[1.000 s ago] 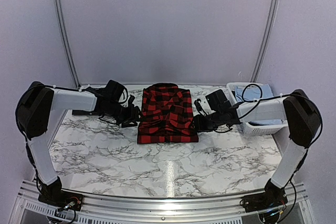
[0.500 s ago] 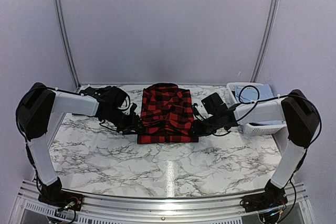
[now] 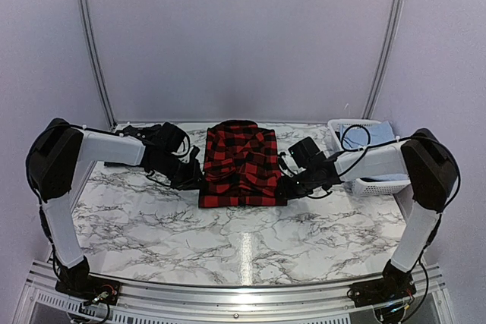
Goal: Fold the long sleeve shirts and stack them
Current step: Smooth out the 2/3-rectangle-folded shirt at the center of the board.
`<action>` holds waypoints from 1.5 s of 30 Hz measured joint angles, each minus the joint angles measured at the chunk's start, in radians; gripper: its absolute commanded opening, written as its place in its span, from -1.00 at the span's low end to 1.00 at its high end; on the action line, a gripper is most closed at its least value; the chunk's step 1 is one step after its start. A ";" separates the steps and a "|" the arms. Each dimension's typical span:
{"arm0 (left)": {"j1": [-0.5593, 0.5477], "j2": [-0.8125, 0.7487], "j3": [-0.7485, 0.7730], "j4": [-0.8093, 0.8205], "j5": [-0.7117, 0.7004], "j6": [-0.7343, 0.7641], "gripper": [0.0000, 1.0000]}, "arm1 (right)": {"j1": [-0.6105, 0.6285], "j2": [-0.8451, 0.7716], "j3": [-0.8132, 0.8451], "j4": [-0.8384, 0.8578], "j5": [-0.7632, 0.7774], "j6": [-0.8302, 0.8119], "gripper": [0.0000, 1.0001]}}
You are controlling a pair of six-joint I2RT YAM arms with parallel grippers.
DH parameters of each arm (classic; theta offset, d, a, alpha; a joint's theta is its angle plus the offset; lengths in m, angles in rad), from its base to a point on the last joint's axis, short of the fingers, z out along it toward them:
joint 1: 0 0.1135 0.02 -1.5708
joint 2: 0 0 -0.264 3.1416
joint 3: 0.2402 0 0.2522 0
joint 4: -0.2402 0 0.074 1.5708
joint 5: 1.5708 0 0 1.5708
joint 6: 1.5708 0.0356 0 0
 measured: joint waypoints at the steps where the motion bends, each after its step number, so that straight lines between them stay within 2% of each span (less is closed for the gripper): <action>1: 0.000 0.000 0.004 0.000 0.000 0.000 -0.82 | 0.002 0.004 0.002 0.000 0.001 0.000 -0.44; 3: 0.000 0.000 0.011 0.000 0.001 0.000 -0.87 | 0.008 0.010 0.010 -0.001 0.004 -0.001 -0.65; 7: 0.000 0.000 0.025 0.002 0.001 0.003 -0.96 | 0.016 0.012 0.037 -0.003 0.013 0.000 -0.92; 10: 0.000 0.000 0.040 0.003 0.001 -0.001 -1.00 | 0.017 0.012 0.068 -0.010 0.024 0.000 -1.00; 16: 0.011 0.041 0.123 0.015 -0.008 -0.036 -0.99 | 0.008 0.053 0.193 -0.028 0.051 0.002 -1.00; 18: 0.028 0.075 0.156 0.031 -0.011 -0.060 -0.94 | -0.004 0.093 0.252 -0.026 0.049 0.006 -1.00; 24: 0.089 0.192 0.252 0.078 -0.025 -0.127 -0.74 | -0.082 0.233 0.395 -0.011 0.031 0.029 -0.85; 27: 0.110 0.235 0.303 0.093 -0.025 -0.152 -0.32 | -0.111 0.286 0.444 -0.011 0.025 0.034 -0.59; 30: 0.125 0.274 0.363 0.106 -0.013 -0.157 -0.02 | -0.132 0.314 0.489 -0.018 0.021 0.039 -0.24; 33: 0.130 0.285 0.390 0.122 -0.004 -0.166 0.22 | -0.135 0.311 0.500 -0.019 0.026 0.036 -0.08; 35: 0.130 0.285 0.392 0.140 0.005 -0.163 0.28 | -0.135 0.307 0.502 -0.026 0.034 0.029 -0.07; 40: 0.130 0.266 0.374 0.172 0.017 -0.161 0.30 | -0.122 0.241 0.480 -0.050 0.060 0.008 -0.08; 45: 0.134 0.161 0.256 0.183 -0.002 -0.144 0.27 | -0.061 0.143 0.431 -0.043 0.078 -0.019 -0.13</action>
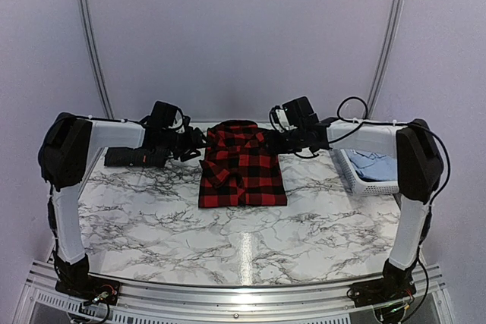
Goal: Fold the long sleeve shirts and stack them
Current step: Smooth out the 2/3-rectangle-folded shirt at the center of the board.
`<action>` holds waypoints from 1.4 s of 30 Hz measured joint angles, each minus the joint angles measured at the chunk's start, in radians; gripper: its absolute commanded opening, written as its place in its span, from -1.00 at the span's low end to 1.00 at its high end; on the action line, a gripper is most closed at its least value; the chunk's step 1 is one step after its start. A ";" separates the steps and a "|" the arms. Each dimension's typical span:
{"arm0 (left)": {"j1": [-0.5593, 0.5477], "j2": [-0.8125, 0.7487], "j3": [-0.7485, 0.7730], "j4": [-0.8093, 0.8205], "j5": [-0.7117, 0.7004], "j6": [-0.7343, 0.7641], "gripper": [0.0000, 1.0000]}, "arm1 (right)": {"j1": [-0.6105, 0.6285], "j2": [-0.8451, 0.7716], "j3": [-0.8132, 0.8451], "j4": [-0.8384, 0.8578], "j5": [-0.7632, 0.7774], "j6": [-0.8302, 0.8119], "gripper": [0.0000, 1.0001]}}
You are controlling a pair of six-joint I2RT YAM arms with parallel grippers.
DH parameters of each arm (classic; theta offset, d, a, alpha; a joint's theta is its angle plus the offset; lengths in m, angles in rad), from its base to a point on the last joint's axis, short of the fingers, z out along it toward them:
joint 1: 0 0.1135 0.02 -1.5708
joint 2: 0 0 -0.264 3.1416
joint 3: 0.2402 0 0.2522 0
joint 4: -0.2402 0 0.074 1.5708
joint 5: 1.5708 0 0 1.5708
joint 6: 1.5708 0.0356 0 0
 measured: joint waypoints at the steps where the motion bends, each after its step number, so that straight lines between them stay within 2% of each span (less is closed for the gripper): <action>1: 0.002 -0.026 -0.029 0.001 -0.006 0.004 0.24 | 0.016 -0.007 -0.002 0.003 -0.001 -0.005 -0.13; 8: 0.003 -0.174 -0.231 0.003 -0.031 0.023 -0.13 | 0.065 0.068 0.022 0.011 -0.060 -0.032 -0.39; 13: -0.011 -0.232 -0.333 0.002 -0.039 0.038 -0.38 | 0.063 0.229 0.132 0.002 -0.108 -0.046 -0.41; 20: -0.086 -0.226 -0.342 0.002 -0.039 0.042 -0.60 | 0.054 0.387 0.319 -0.046 -0.069 -0.049 -0.32; 28: -0.154 -0.131 -0.265 -0.016 -0.062 0.043 -0.76 | 0.044 0.398 0.331 -0.061 -0.046 -0.028 -0.27; 30: -0.159 -0.115 -0.254 -0.021 -0.069 0.043 -0.76 | 0.044 0.390 0.315 -0.056 -0.040 -0.025 -0.26; 31: -0.160 -0.107 -0.249 -0.023 -0.073 0.042 -0.70 | 0.044 0.382 0.301 -0.052 -0.037 -0.024 -0.26; 33: -0.164 -0.098 -0.243 -0.028 -0.080 0.044 -0.43 | 0.043 0.360 0.270 -0.045 -0.031 -0.021 -0.25; 37: -0.172 -0.090 -0.225 -0.047 -0.095 0.047 -0.06 | 0.035 0.314 0.209 -0.044 -0.021 -0.014 -0.24; 39: -0.177 -0.088 -0.213 -0.048 -0.102 0.048 -0.01 | 0.031 0.298 0.190 -0.045 -0.018 -0.011 -0.24; 42: -0.182 -0.079 -0.196 -0.050 -0.111 0.050 -0.06 | 0.027 0.277 0.165 -0.045 -0.016 -0.010 -0.24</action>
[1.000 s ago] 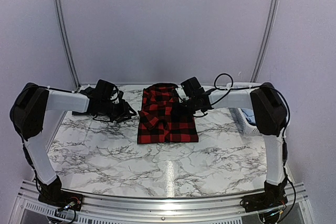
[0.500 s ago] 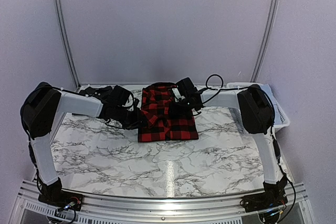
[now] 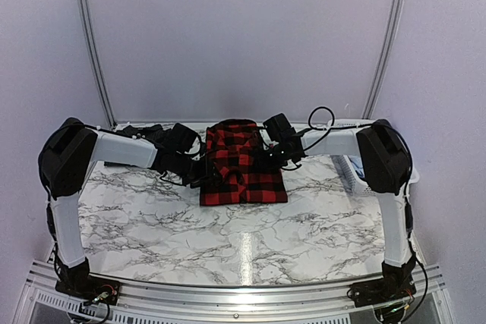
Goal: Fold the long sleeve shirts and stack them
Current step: Smooth out the 2/3-rectangle-folded shirt at the center of the board.
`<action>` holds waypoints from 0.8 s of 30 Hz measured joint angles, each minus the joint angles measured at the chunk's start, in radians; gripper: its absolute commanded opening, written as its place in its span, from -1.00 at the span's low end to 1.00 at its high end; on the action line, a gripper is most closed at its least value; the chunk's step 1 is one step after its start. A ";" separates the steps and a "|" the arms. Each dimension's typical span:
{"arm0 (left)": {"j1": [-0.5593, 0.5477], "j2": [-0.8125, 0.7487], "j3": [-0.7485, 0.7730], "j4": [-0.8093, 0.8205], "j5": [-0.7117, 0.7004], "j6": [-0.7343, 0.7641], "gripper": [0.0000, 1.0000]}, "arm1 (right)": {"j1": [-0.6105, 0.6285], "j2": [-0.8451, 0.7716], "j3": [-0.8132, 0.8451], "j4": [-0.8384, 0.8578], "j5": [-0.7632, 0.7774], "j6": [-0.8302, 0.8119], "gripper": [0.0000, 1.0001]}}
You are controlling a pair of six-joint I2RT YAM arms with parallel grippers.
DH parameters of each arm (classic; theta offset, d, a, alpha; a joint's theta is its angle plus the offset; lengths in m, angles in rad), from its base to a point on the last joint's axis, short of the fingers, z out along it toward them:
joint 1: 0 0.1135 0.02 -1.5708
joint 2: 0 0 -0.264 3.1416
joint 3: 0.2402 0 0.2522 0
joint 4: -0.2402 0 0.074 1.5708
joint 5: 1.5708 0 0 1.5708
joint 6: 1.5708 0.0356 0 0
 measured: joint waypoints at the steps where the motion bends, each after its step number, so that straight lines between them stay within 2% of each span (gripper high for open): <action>1: 0.000 0.005 0.005 0.000 -0.002 0.000 -0.09 | 0.000 -0.005 -0.005 0.000 0.001 0.000 -0.24; 4: -0.004 0.027 0.024 0.000 -0.006 -0.005 -0.19 | 0.000 -0.031 -0.024 -0.001 0.001 0.000 -0.24; 9: -0.006 0.058 0.045 -0.002 -0.009 -0.018 -0.23 | 0.000 -0.088 -0.050 0.000 0.001 0.000 -0.24; 17: -0.011 0.076 0.101 -0.018 -0.035 -0.037 -0.56 | 0.000 -0.186 -0.091 0.006 0.001 -0.001 -0.24; 24: -0.008 0.187 0.279 -0.028 -0.044 -0.030 -0.63 | 0.000 -0.220 -0.112 0.011 0.002 -0.002 -0.24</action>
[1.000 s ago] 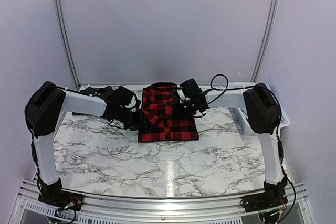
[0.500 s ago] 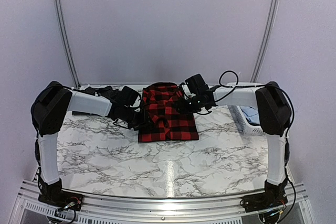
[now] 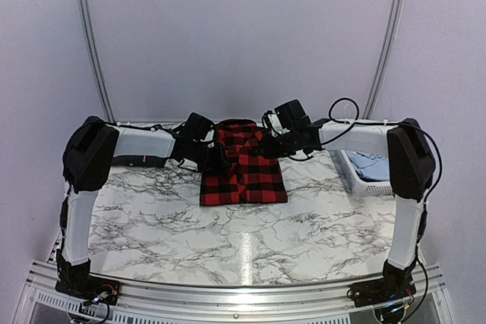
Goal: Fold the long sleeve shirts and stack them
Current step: Smooth out the 2/3-rectangle-folded shirt at the center of the board.
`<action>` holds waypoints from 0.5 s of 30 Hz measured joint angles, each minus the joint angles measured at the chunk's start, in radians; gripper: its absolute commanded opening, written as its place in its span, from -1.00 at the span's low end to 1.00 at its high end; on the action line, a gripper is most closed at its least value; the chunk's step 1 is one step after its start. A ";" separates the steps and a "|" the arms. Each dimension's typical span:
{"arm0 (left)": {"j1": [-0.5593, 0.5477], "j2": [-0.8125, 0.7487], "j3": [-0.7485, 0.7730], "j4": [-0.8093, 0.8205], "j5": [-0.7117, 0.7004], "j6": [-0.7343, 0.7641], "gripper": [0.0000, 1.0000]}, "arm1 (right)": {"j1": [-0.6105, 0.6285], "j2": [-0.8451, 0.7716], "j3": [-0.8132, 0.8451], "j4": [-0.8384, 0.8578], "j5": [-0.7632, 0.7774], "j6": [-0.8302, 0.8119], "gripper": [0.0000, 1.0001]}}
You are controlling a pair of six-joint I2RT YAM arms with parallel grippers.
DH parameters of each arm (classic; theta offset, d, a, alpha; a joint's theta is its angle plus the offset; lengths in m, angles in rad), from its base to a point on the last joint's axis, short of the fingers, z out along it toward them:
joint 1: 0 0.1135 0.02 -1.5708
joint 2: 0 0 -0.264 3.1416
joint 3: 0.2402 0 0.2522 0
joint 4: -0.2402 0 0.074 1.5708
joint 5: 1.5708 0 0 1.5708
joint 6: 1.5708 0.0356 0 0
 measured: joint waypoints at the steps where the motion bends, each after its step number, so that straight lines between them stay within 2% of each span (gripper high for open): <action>1: 0.002 0.022 0.037 -0.003 0.001 0.000 -0.62 | 0.000 -0.004 -0.004 -0.001 0.000 -0.002 -0.23; 4: 0.010 0.060 0.119 -0.018 0.002 0.005 -0.53 | 0.006 -0.028 -0.030 -0.001 0.000 -0.011 -0.23; 8: 0.023 0.056 0.148 -0.026 0.002 0.021 -0.37 | 0.012 -0.071 -0.066 -0.001 0.003 -0.026 -0.23; 15: 0.033 -0.006 0.072 -0.044 -0.006 0.046 -0.29 | 0.024 -0.111 -0.102 -0.001 0.003 -0.033 -0.22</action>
